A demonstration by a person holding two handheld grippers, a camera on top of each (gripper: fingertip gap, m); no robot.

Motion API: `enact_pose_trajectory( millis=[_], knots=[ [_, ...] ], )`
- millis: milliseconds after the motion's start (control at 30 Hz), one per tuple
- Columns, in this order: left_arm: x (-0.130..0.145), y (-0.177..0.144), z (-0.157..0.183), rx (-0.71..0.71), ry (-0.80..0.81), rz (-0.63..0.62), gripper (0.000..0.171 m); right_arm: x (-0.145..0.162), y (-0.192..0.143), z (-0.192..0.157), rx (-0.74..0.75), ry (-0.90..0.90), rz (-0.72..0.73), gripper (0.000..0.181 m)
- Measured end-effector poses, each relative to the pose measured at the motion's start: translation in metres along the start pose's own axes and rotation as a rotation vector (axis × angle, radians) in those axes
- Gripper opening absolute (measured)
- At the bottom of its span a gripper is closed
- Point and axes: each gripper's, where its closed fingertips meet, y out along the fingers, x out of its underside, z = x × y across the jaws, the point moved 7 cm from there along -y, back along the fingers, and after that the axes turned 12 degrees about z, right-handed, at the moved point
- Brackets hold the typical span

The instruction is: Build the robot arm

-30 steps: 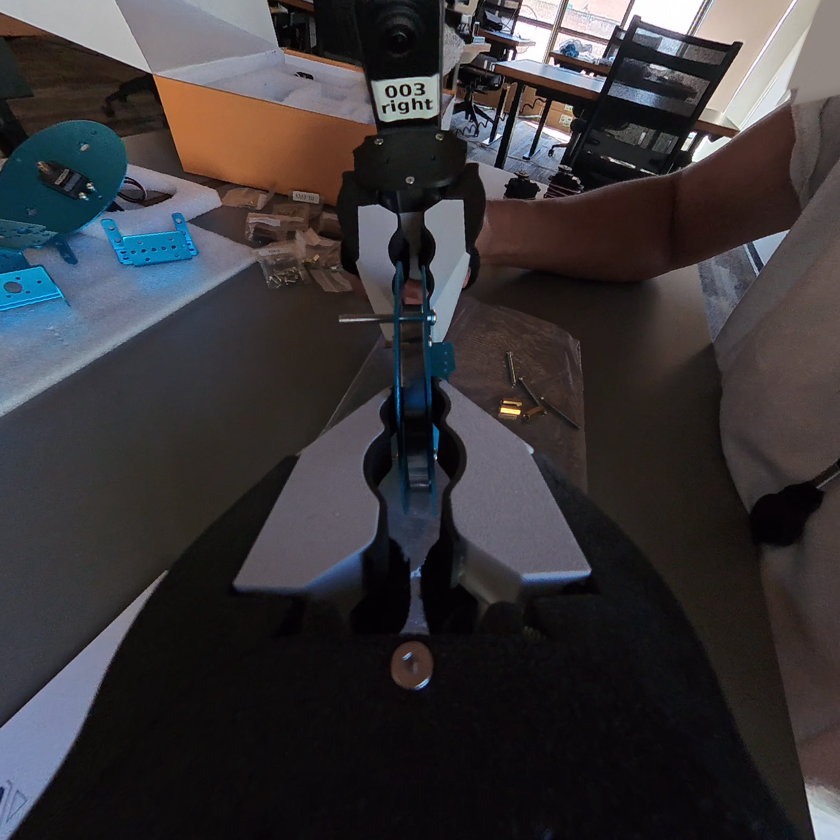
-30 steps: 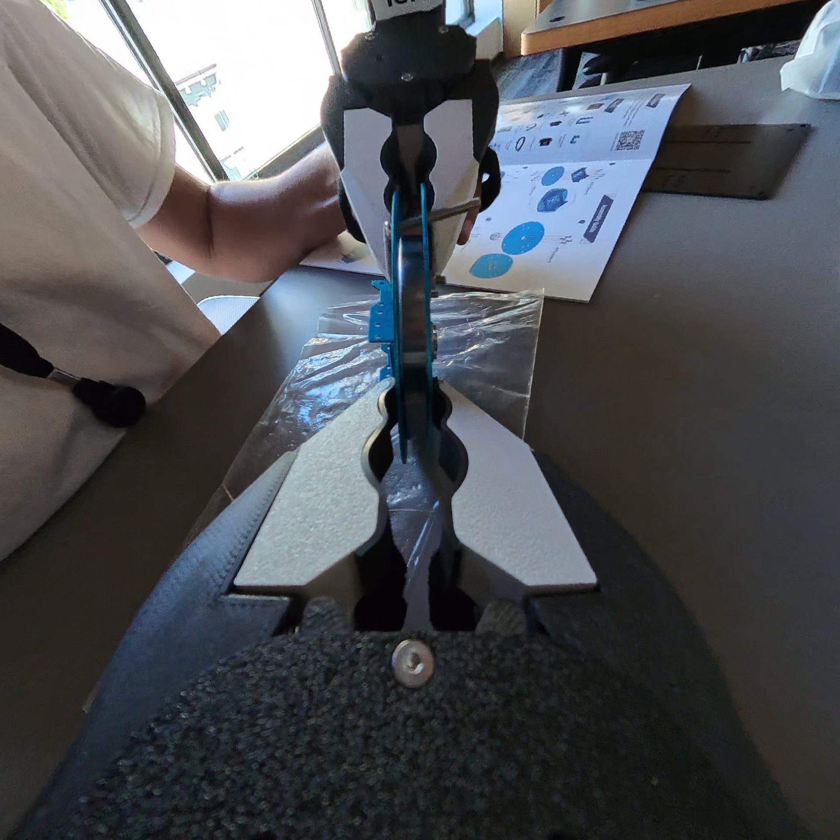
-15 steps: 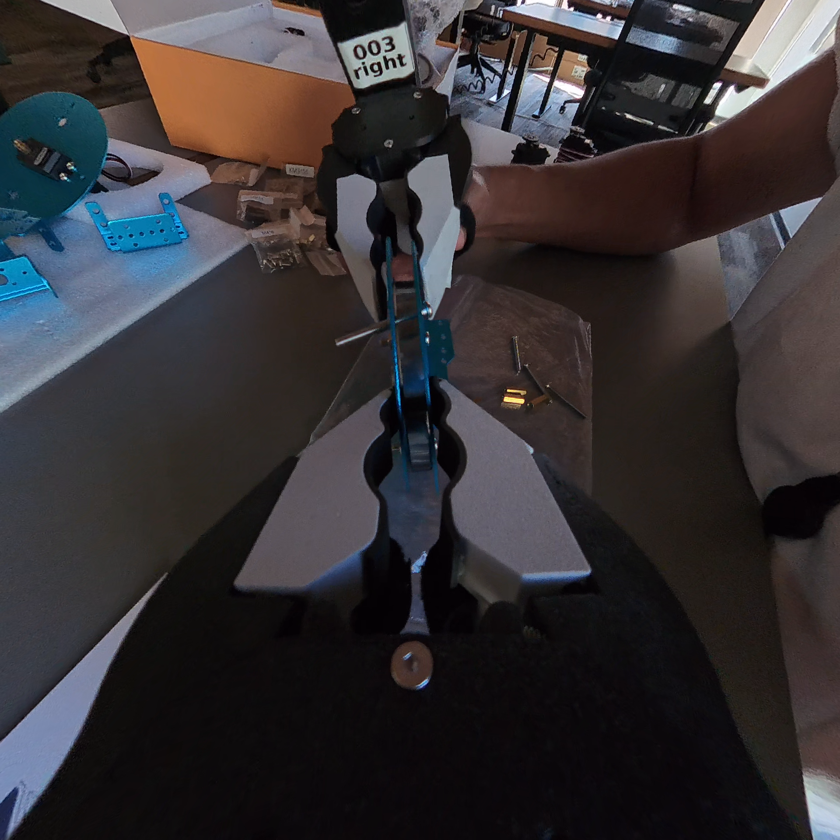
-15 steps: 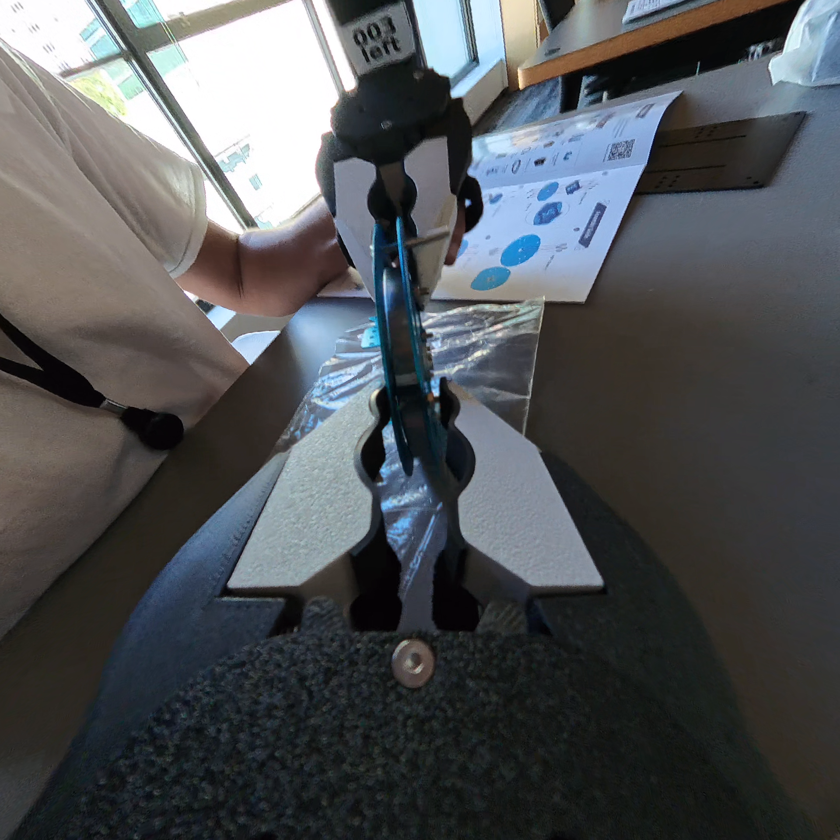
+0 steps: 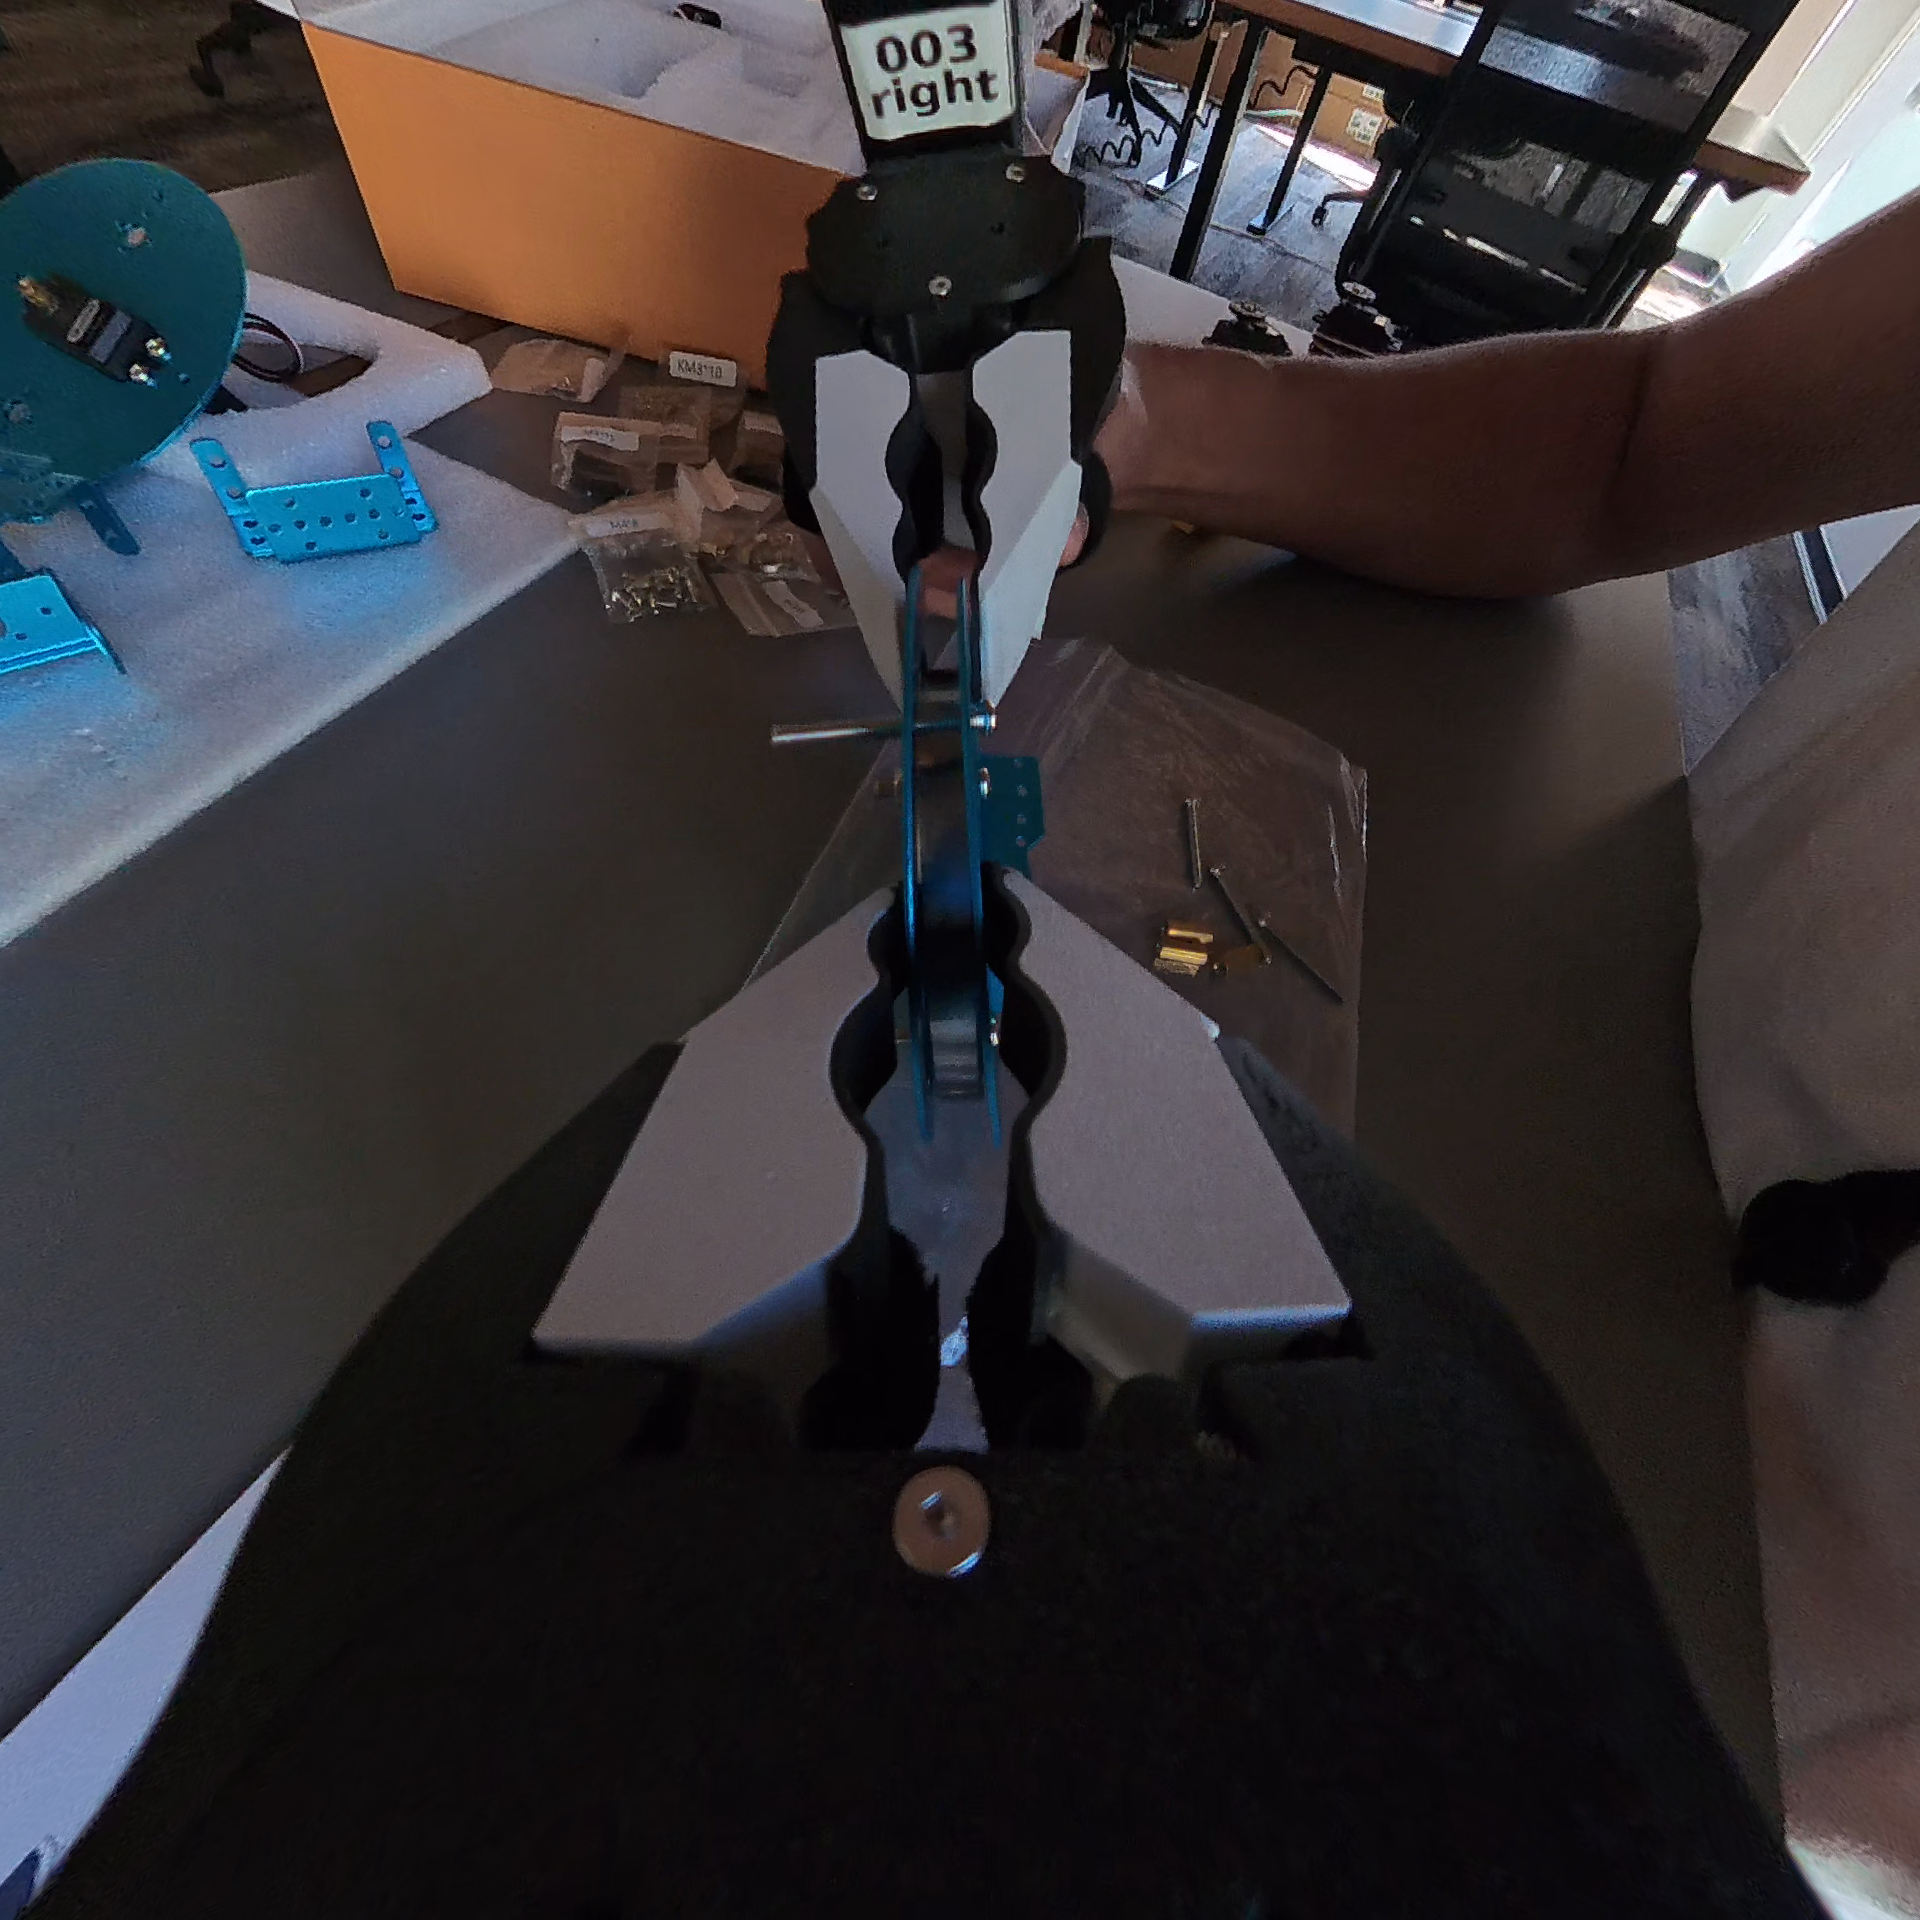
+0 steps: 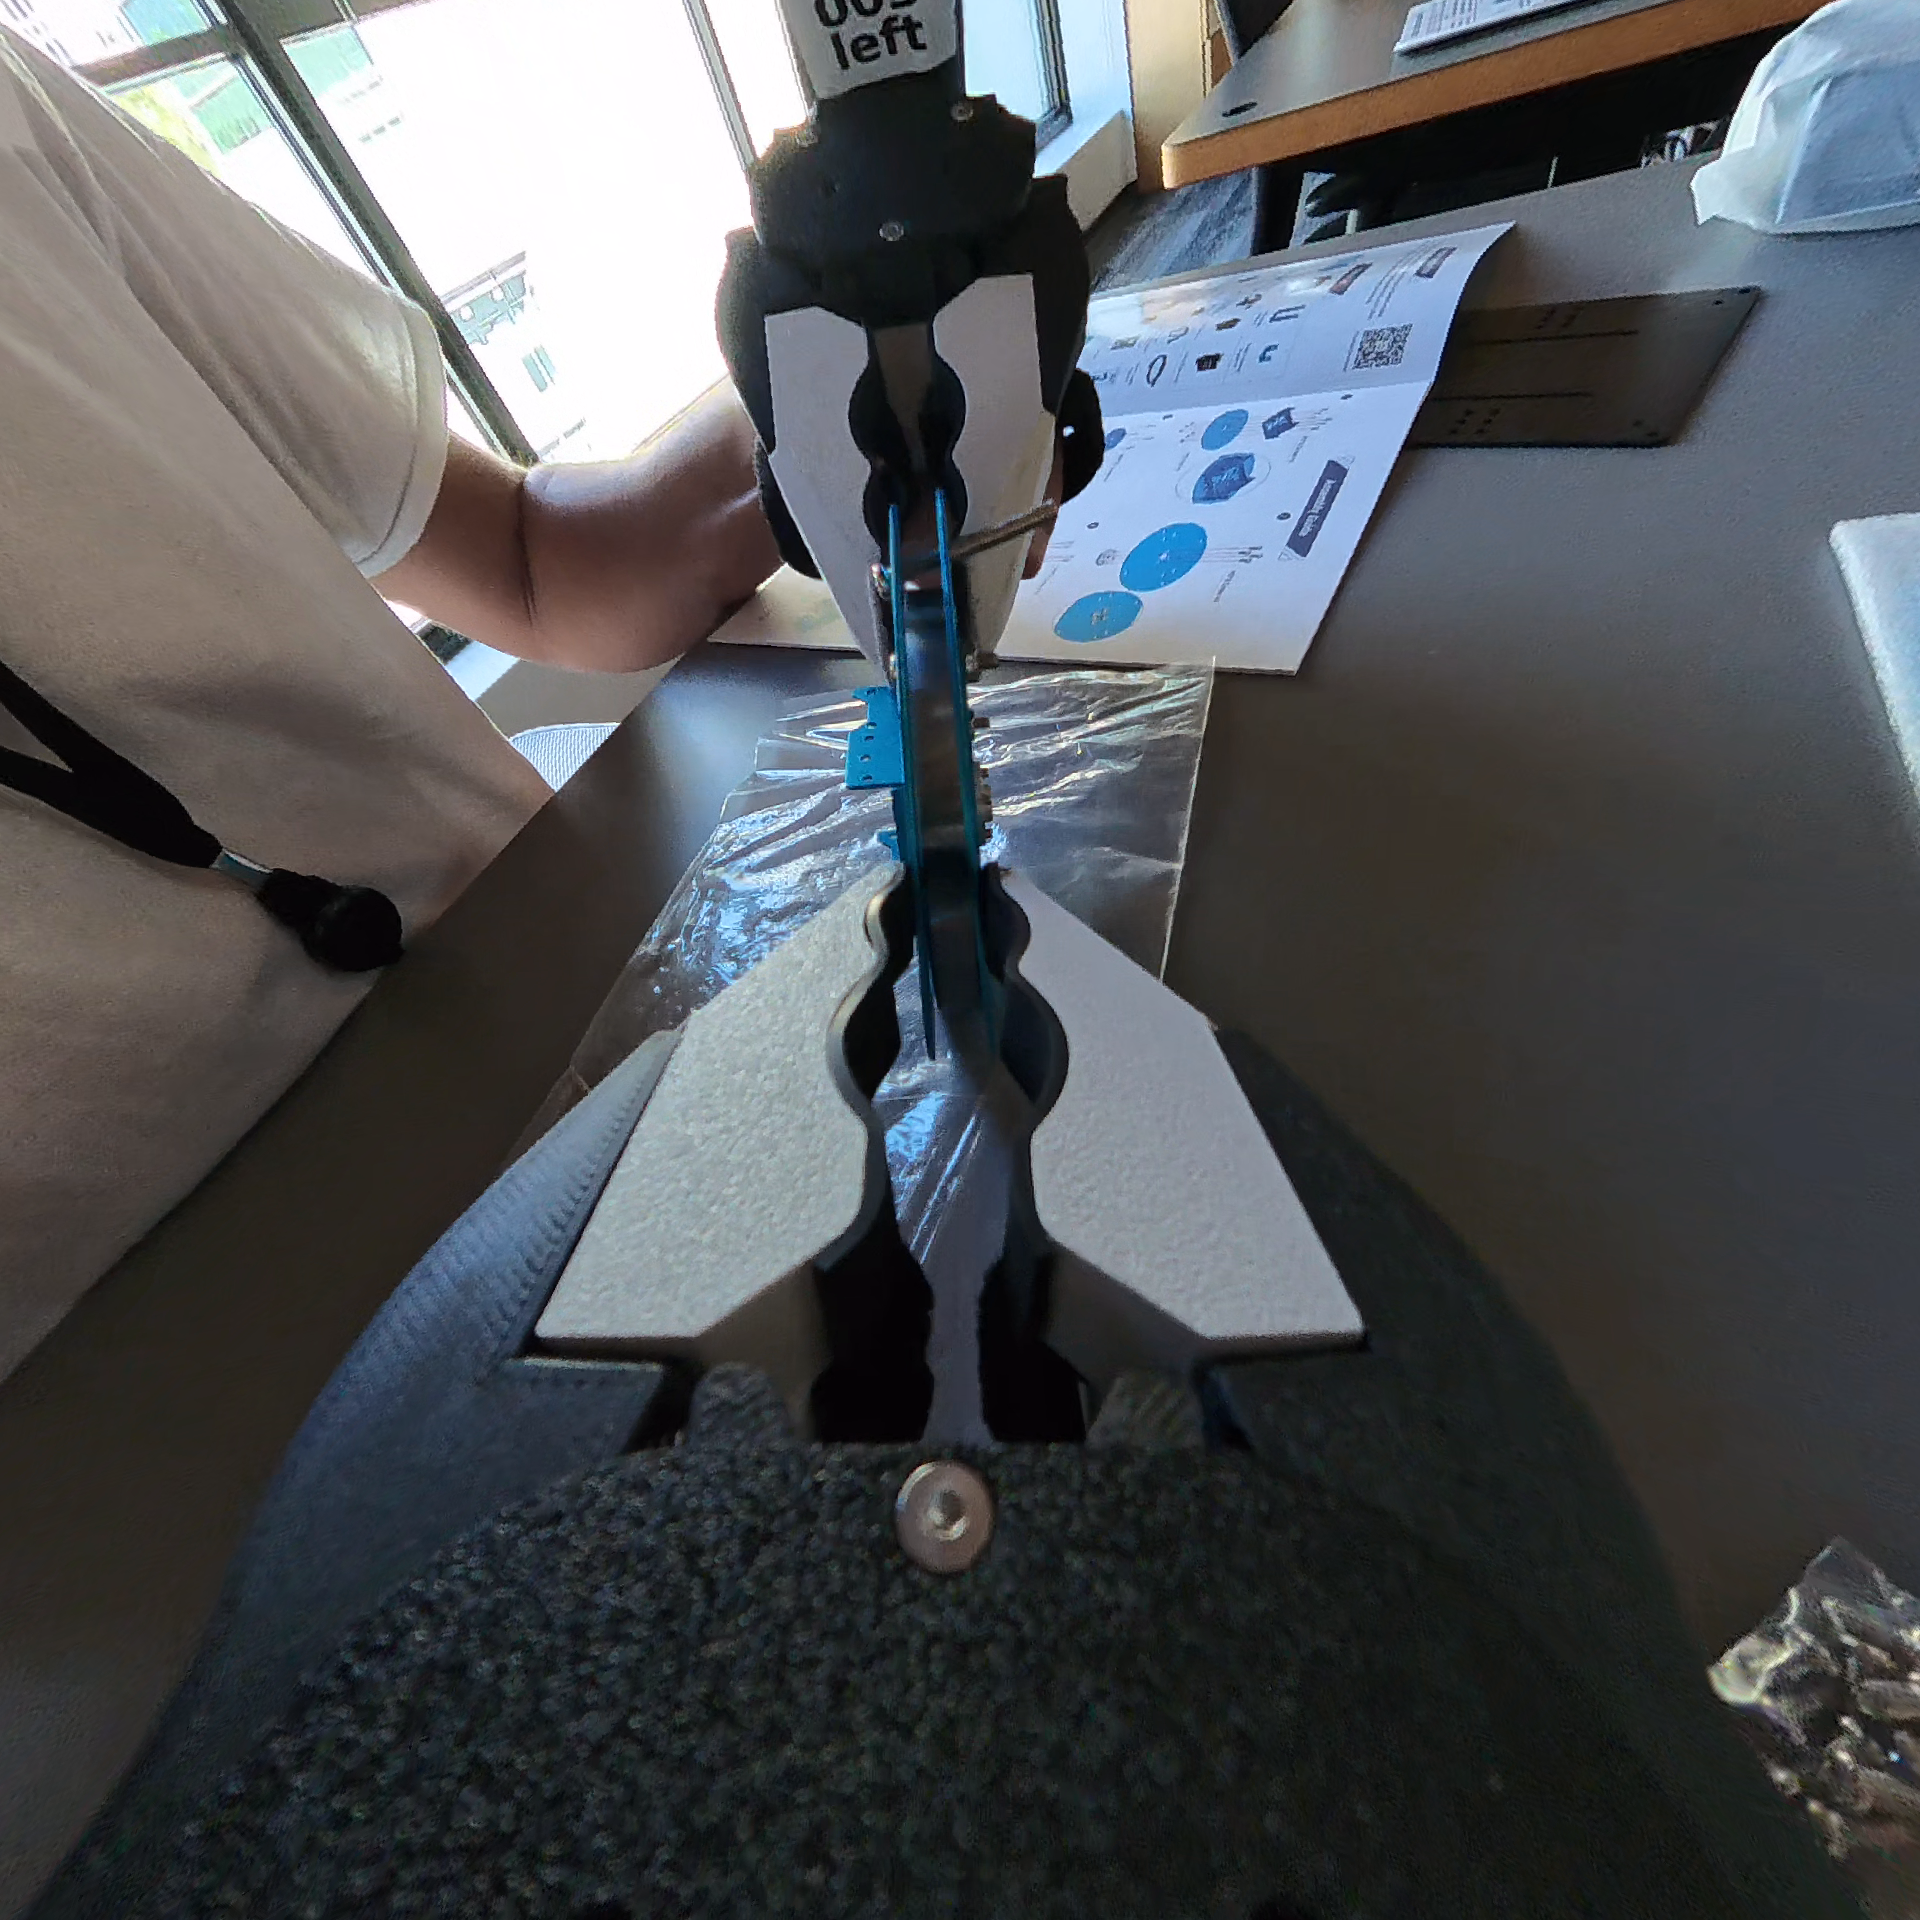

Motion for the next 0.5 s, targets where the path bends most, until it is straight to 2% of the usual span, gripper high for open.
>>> enact_pose_trajectory(
  millis=[133, 267, 400, 500],
  knots=[
    [-0.002, 0.003, 0.002, -0.013, 0.023, -0.015, 0.013, 0.003, -0.003, 0.002, -0.008, 0.028, 0.001, 0.012],
    [-0.003, 0.007, 0.004, -0.015, 0.035, -0.025, 0.013, -0.010, 0.000, -0.001, -0.029, 0.019, 0.037, 0.033],
    [-0.007, 0.013, 0.004, -0.019, 0.038, -0.048, 0.012, -0.021, 0.006, -0.005, 0.024, -0.084, 0.042, 0.029],
    [-0.012, 0.021, 0.002, -0.020, 0.025, -0.085, 0.012, -0.023, 0.002, -0.003, 0.066, -0.088, 0.075, 0.024]
  ],
)
